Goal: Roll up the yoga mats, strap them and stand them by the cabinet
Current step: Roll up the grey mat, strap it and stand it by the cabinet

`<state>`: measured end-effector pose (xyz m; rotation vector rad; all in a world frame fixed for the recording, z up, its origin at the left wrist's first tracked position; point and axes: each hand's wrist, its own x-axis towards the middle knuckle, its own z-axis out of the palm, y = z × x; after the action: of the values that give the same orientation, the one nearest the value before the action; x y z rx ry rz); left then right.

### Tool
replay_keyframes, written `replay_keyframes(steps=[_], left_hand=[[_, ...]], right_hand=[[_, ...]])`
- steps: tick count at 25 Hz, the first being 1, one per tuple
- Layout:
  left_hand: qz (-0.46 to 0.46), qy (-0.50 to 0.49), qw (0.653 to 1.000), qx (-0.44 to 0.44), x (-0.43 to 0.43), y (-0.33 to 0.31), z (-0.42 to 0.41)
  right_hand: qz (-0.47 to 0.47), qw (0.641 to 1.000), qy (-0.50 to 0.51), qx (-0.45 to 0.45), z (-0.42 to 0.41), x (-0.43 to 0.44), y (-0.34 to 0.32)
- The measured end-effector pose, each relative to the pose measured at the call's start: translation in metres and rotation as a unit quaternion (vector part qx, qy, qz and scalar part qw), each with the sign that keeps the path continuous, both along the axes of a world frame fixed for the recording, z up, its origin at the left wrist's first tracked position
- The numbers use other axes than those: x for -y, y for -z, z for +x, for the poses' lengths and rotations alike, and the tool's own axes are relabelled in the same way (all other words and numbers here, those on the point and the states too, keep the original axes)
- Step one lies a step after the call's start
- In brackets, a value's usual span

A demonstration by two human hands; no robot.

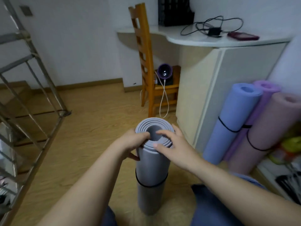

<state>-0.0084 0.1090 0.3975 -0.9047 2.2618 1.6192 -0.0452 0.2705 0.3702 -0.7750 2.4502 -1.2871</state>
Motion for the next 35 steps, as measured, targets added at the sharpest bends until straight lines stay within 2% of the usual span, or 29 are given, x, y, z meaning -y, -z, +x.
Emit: replay_keyframes(steps=[2,6,11,18,27,32,35], left_hand=[[0.010,0.023,1.000,-0.007,-0.021,-0.010,-0.016],[0.010,0.072,0.997,-0.021,-0.087,-0.017,-0.062],[0.020,0.110,0.993,-0.033,-0.171,-0.009,-0.133],[0.027,0.139,0.989,-0.046,-0.257,0.007,-0.222],[0.039,0.131,0.989,-0.050,-0.306,0.034,-0.289],[0.046,0.118,0.989,-0.078,-0.317,0.031,-0.309],[0.047,0.151,0.984,-0.082,-0.317,0.035,-0.312]], right_hand=[[0.044,0.998,-0.028,-0.025,-0.011,-0.027,-0.007],[0.122,0.990,0.018,-0.073,-0.048,-0.085,-0.013],[0.116,0.982,0.081,-0.122,-0.102,-0.168,-0.008],[0.119,0.971,0.146,-0.146,-0.173,-0.253,0.004],[0.152,0.965,0.133,-0.169,-0.235,-0.306,0.016],[0.206,0.951,0.125,-0.193,-0.265,-0.317,0.009],[0.272,0.936,0.127,-0.185,-0.272,-0.322,0.012]])
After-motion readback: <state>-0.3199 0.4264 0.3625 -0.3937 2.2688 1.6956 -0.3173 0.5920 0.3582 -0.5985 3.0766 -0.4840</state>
